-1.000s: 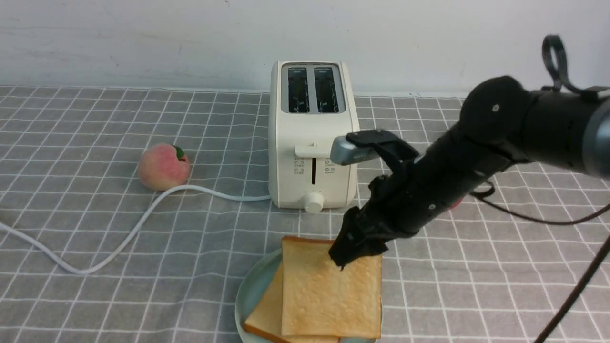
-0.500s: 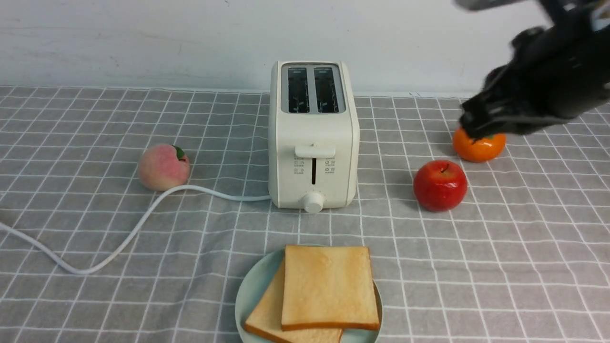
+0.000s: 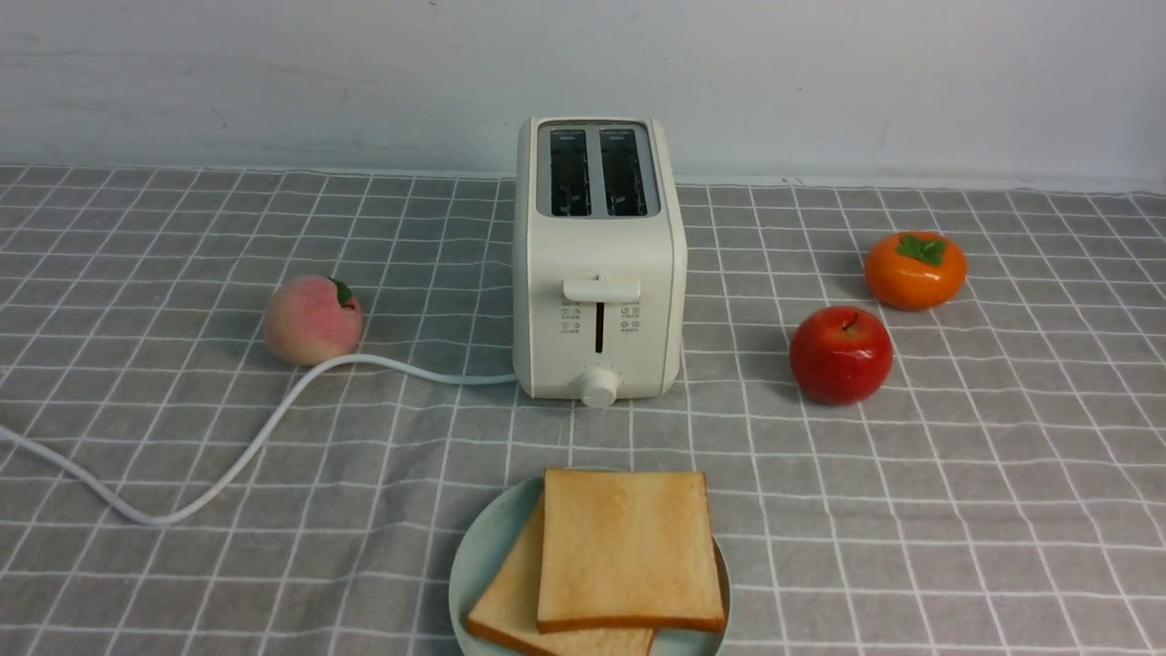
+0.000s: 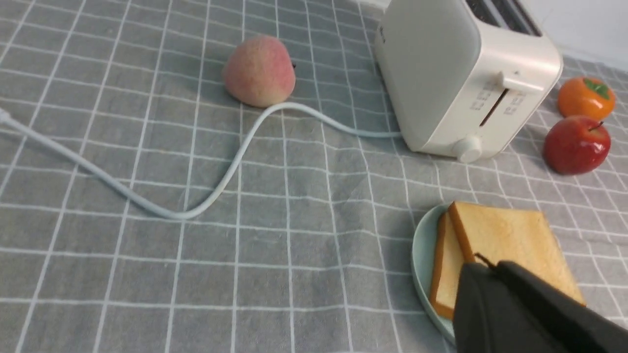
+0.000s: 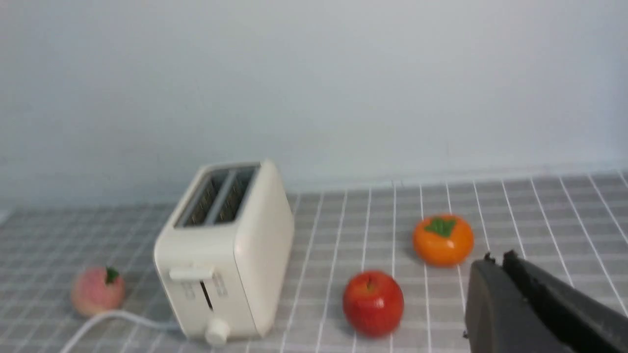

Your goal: Take toasted bread from bread machine on grey coffee table place on plate.

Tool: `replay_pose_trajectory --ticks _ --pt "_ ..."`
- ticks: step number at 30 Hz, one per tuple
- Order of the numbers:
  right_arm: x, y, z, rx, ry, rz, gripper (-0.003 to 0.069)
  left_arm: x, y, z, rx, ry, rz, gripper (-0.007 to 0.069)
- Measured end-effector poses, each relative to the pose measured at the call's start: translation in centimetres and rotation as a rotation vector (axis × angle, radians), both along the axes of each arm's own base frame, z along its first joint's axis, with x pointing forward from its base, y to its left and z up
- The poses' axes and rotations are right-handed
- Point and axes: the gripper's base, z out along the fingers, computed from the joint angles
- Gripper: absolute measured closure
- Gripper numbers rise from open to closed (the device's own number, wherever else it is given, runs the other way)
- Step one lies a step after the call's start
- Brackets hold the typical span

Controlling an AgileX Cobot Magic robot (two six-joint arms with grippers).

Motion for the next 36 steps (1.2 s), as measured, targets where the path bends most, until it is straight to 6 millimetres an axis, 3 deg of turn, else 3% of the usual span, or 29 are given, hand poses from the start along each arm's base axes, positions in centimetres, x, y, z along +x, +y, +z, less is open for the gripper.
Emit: replay_pose_trajectory --ticks 3,8,18,32,36 --pt "-1.6 -0.4 -3.9 0.05 -0.177 0.031 0.0632 0.1 0.0 0.2 -0.006 -0.022 -0.002 0.0638" --pt "-1.5 0.3 -6.7 0.049 -0.357 0.089 0.0628 0.1 -0.1 0.3 -0.012 -0.037 -0.004 0.0638" --pt "-1.7 0.6 -6.4 -0.078 -0.495 0.088 0.061 0.0 0.0 0.1 -0.004 -0.015 -0.001 0.0633" --pt "-1.7 0.6 -6.3 -0.1 -0.504 0.082 0.0592 0.0 0.0 0.1 -0.003 -0.01 -0.001 0.0622" --pt "-1.7 0.6 -6.3 -0.099 -0.507 0.083 0.0583 -0.1 0.0 -0.7 -0.003 -0.011 -0.001 0.0617"
